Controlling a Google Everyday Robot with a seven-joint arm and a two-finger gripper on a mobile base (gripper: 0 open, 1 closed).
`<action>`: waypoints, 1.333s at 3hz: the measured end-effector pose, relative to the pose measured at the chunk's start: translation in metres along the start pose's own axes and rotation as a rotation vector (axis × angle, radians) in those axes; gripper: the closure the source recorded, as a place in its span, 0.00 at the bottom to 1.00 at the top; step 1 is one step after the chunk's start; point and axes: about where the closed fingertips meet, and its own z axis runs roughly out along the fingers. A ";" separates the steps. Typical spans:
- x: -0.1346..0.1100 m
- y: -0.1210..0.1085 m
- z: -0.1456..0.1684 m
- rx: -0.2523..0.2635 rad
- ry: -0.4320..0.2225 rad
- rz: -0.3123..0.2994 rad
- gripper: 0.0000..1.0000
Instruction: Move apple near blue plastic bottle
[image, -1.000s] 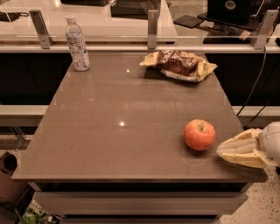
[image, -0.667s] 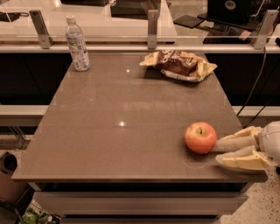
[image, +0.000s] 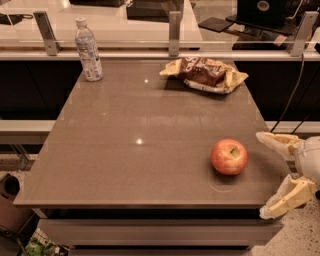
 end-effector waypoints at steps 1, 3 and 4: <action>-0.008 -0.005 0.003 0.009 -0.029 -0.008 0.00; -0.013 -0.017 0.020 0.020 -0.121 -0.014 0.00; -0.013 -0.021 0.027 0.020 -0.158 -0.014 0.00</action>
Offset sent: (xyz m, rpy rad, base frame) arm 0.0245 0.0143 0.0023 0.1164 -0.0649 -0.0147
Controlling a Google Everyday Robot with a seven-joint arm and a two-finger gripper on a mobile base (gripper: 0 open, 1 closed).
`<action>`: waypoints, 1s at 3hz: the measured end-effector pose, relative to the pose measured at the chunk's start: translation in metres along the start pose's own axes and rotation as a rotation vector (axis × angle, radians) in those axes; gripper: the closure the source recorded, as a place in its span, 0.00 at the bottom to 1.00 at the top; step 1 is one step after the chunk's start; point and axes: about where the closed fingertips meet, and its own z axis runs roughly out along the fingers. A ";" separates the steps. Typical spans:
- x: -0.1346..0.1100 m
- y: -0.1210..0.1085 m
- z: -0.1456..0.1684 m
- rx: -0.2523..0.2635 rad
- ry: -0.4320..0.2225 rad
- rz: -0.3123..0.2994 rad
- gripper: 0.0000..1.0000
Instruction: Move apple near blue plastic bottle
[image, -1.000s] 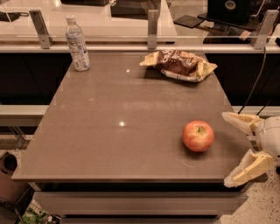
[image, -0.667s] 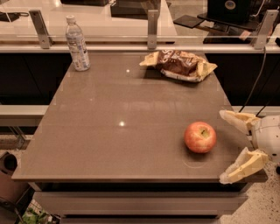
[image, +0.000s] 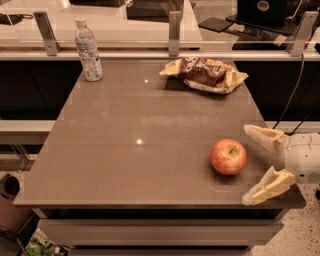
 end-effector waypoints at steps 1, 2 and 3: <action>-0.002 -0.004 0.004 0.003 -0.034 -0.005 0.00; -0.006 -0.008 0.010 -0.003 -0.058 -0.018 0.19; -0.007 -0.007 0.011 -0.007 -0.056 -0.020 0.42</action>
Offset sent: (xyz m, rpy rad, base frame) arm 0.0184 0.0102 0.0023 0.0735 -0.0501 0.0243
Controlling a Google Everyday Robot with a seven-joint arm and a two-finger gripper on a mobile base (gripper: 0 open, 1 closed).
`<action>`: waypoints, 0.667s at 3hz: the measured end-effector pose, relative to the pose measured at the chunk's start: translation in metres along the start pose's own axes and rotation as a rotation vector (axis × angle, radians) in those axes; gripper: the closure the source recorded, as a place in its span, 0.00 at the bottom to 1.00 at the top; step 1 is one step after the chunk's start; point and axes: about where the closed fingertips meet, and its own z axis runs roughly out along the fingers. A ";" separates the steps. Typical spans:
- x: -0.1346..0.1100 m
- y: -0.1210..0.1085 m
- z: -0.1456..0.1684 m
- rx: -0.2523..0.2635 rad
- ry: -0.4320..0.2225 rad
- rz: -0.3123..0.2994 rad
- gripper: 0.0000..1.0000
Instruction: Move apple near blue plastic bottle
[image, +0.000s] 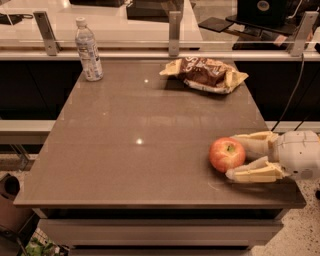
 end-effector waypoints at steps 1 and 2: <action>-0.001 0.000 0.002 -0.004 0.000 -0.002 0.65; -0.003 0.001 0.003 -0.007 -0.001 -0.004 0.88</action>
Offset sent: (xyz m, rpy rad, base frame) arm 0.0001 0.0019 0.0004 -0.0002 -0.0006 0.0039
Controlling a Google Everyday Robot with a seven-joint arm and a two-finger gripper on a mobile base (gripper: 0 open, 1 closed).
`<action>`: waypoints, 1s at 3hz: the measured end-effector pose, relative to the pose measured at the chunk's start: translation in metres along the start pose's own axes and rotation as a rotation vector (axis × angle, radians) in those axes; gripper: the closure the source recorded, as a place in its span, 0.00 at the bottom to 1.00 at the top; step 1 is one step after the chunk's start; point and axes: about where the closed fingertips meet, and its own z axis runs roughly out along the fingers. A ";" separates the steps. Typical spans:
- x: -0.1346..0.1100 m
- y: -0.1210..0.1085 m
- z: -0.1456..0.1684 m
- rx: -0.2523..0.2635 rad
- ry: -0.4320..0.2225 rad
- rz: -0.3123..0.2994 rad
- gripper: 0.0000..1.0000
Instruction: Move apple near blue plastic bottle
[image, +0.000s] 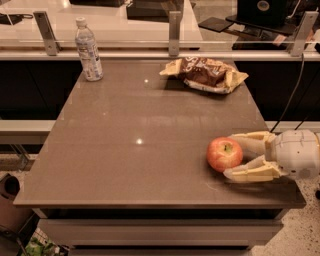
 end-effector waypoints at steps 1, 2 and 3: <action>-0.001 0.000 0.001 -0.003 0.000 -0.002 1.00; -0.001 0.001 0.002 -0.003 0.000 -0.002 1.00; -0.025 -0.009 -0.004 0.040 0.008 -0.005 1.00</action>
Offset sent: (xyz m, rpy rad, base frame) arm 0.0000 0.0018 0.0004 -0.0003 -0.0005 0.0036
